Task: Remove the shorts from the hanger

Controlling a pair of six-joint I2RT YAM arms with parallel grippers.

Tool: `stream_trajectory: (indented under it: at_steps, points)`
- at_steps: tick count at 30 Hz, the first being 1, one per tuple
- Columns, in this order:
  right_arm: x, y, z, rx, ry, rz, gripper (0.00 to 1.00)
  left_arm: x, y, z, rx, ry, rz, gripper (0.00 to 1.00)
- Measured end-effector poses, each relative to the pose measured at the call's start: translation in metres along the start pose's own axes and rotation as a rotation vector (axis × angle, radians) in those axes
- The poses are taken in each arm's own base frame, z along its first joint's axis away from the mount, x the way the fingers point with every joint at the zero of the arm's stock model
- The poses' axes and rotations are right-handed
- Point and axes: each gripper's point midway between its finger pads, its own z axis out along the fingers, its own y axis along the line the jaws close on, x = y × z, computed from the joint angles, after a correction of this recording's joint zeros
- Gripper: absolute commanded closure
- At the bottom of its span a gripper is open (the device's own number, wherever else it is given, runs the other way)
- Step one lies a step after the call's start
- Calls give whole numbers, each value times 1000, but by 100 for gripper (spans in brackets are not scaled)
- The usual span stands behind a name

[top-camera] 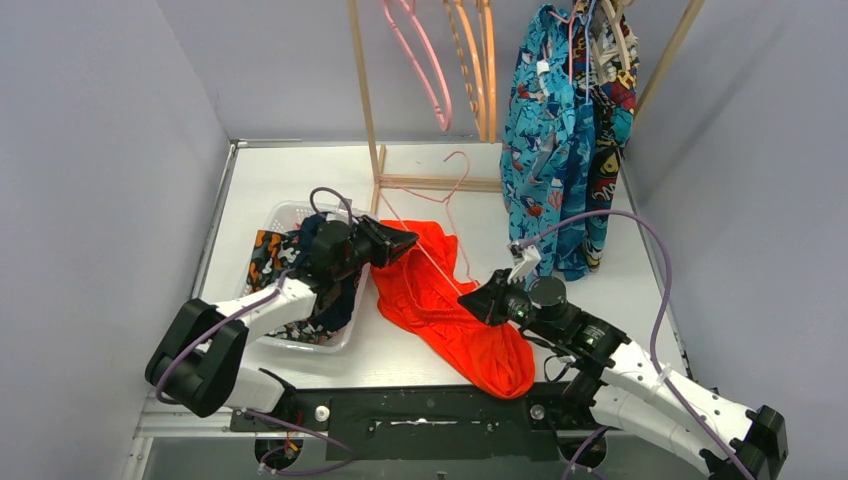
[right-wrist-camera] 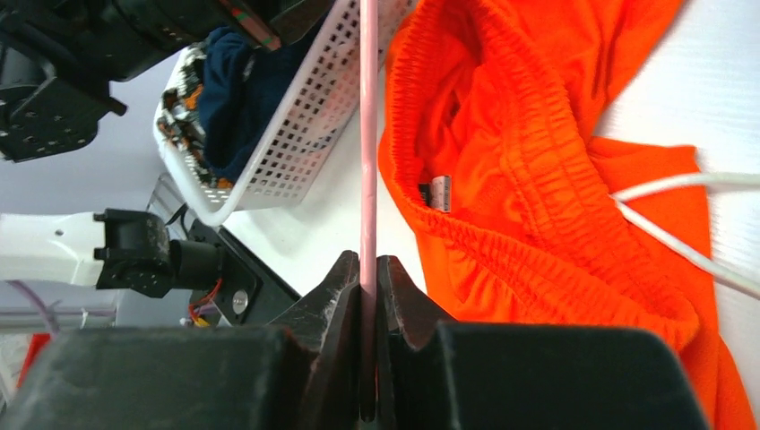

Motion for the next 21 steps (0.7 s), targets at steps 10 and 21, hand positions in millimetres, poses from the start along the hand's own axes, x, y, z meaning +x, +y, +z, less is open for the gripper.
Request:
stream_trajectory:
  at_steps: [10,21]
  points:
    - [-7,-28,-13,219,2,57,100,21,1,4,9,116,115,27]
    - [-71,-28,-31,436,-106,16,100,40,6,-22,-27,153,415,20]
